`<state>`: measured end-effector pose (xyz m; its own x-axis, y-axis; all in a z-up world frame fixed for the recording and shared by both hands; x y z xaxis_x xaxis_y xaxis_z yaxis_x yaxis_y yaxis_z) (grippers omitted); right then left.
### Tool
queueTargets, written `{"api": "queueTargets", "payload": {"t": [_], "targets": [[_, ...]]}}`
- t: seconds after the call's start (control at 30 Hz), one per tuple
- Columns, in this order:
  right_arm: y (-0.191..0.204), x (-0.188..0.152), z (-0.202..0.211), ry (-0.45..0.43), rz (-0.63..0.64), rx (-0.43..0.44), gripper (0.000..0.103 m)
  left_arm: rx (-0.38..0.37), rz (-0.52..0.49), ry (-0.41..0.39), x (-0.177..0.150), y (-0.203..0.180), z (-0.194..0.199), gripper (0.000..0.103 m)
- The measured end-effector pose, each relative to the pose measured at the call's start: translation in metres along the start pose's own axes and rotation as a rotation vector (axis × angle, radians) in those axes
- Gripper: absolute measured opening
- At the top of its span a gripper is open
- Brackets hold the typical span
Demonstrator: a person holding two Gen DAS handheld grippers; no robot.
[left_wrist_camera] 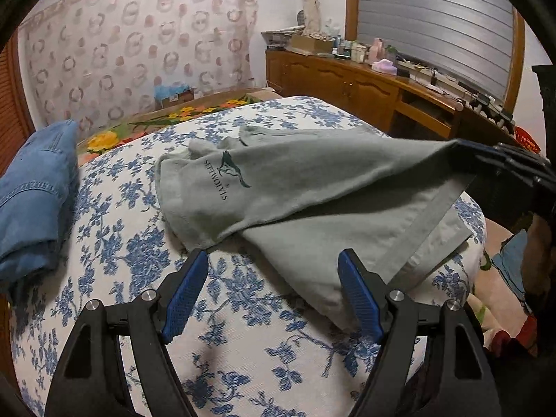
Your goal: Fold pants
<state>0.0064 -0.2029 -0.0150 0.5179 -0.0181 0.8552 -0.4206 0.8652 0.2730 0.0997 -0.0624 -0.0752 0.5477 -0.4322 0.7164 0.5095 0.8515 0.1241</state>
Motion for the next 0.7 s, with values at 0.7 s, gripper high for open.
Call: {"api": "queueTargets", "payload": {"t": [0.7], "targets": [[-0.007,-0.022,0.051,0.01,-0.086,-0.113,0.006,-0.038,-0.05,0.008,0.012,-0.026,-0.012,0.078]]}}
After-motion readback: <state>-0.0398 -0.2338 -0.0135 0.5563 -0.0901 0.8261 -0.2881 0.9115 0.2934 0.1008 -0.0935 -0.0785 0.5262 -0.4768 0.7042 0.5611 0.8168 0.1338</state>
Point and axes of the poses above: each gripper's, at about its wrist camera, not at the fingertips, and z roughly against the way its jaws point, y to its left, x to its top, the point moved 1 cm from there along -z, roughly the way its jaws point, and after that the axes turned 11 degrees about -z, right-handed, at the moved point
